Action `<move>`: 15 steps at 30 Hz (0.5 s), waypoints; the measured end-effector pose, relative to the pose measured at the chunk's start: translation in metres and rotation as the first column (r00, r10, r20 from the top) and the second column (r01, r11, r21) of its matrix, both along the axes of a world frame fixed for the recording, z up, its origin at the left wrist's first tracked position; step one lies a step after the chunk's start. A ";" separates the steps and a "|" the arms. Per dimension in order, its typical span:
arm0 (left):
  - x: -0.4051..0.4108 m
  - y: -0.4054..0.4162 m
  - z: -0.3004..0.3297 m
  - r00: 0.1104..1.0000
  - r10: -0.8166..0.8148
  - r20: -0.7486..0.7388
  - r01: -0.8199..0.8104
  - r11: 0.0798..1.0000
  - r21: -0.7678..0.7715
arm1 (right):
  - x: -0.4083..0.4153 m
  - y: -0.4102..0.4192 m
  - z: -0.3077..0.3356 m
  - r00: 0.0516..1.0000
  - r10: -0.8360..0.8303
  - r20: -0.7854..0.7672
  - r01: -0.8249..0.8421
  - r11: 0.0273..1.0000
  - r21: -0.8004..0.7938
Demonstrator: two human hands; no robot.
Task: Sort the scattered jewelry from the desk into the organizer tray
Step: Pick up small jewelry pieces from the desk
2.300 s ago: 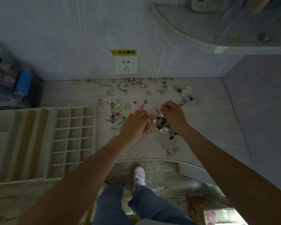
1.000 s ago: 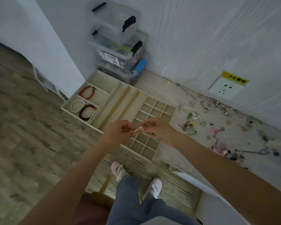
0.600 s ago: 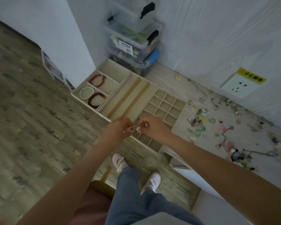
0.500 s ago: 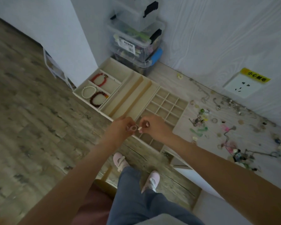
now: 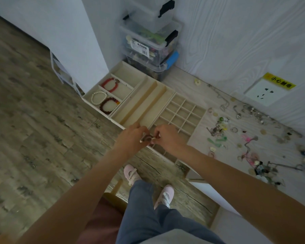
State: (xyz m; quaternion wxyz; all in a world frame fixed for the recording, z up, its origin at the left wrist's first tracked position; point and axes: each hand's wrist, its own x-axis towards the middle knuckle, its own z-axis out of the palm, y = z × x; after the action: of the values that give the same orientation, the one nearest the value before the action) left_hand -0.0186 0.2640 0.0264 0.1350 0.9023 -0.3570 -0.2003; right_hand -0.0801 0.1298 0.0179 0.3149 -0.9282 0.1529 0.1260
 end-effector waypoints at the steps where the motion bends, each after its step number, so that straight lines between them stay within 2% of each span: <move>1: -0.001 0.002 0.000 1.000 -0.013 0.013 0.013 1.000 0.005 | 0.000 0.001 0.000 1.000 0.018 -0.006 -0.018 1.000 -0.018; 5: -0.003 0.009 0.001 0.988 -0.114 0.107 0.107 0.992 0.066 | -0.001 0.006 -0.002 0.998 0.054 -0.019 -0.055 0.996 -0.074; 10: -0.006 0.013 0.001 0.941 -0.277 0.192 0.230 0.944 0.235 | -0.002 0.007 -0.004 1.000 0.007 -0.010 -0.008 0.998 -0.066; 15: -0.011 0.007 0.007 0.895 -0.359 0.264 0.250 0.895 0.369 | -0.001 0.006 -0.003 0.999 -0.023 -0.032 0.021 0.998 -0.060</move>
State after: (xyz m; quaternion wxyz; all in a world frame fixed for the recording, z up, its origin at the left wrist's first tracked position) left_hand -0.0291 0.2708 0.0331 -0.1101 0.8643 -0.4750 -0.1237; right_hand -0.0809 0.1355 0.0151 0.2858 -0.9333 0.1717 0.1332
